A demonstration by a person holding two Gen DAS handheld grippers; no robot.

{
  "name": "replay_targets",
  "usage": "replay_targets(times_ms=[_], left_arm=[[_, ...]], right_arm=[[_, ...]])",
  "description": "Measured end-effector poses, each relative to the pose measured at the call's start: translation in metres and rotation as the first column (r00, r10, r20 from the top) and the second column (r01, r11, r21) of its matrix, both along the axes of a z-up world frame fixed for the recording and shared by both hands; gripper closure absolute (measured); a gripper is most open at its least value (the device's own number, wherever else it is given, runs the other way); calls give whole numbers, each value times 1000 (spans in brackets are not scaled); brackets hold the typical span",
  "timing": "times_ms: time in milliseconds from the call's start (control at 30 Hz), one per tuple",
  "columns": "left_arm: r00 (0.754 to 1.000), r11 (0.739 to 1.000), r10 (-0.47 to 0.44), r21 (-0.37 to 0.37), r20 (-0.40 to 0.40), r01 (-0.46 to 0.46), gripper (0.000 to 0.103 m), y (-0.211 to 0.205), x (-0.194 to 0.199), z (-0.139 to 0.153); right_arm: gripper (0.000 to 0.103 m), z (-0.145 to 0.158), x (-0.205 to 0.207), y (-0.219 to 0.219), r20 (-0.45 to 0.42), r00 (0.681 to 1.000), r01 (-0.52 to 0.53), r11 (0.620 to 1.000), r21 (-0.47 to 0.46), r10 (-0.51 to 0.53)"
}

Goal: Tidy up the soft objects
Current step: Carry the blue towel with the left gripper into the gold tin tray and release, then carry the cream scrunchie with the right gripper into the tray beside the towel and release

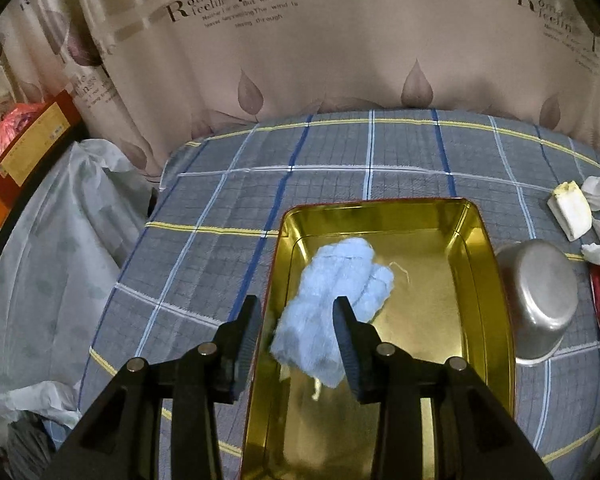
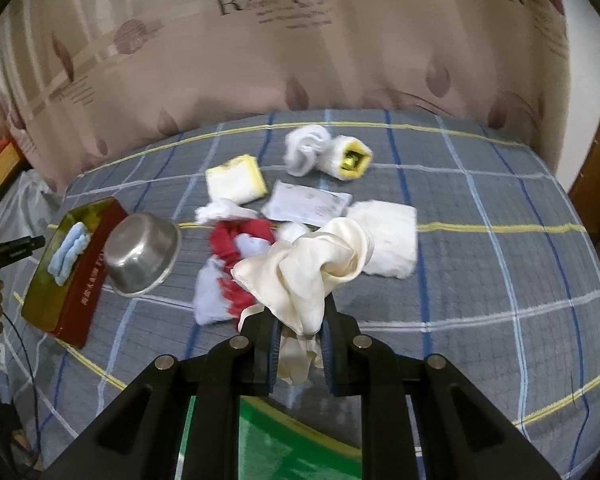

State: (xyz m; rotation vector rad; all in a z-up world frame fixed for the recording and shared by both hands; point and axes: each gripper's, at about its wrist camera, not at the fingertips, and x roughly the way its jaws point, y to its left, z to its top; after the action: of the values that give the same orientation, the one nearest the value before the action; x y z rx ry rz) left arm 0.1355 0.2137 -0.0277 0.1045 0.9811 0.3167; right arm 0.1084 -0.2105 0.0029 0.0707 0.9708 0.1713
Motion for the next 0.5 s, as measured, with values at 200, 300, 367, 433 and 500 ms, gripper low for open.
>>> replay_targets(times_ms=[200, 300, 367, 433, 500], left_arm=[[999, 1000, 26, 13, 46, -27, 65, 4, -25, 7], [997, 999, 42, 12, 71, -43, 65, 7, -39, 11], [995, 998, 53, 12, 87, -54, 65, 9, -47, 13], [993, 998, 63, 16, 99, -65, 65, 11, -54, 14], [992, 998, 67, 14, 110, -69, 65, 14, -59, 15]], right_arm=[[86, 9, 6, 40, 5, 996, -83, 996, -13, 83], [86, 11, 11, 69, -2, 990, -144, 989, -19, 144], [86, 13, 14, 90, -9, 982, -188, 982, -14, 188], [86, 14, 16, 110, -9, 974, -227, 974, -15, 227], [86, 15, 18, 133, -9, 963, -271, 962, -18, 271]])
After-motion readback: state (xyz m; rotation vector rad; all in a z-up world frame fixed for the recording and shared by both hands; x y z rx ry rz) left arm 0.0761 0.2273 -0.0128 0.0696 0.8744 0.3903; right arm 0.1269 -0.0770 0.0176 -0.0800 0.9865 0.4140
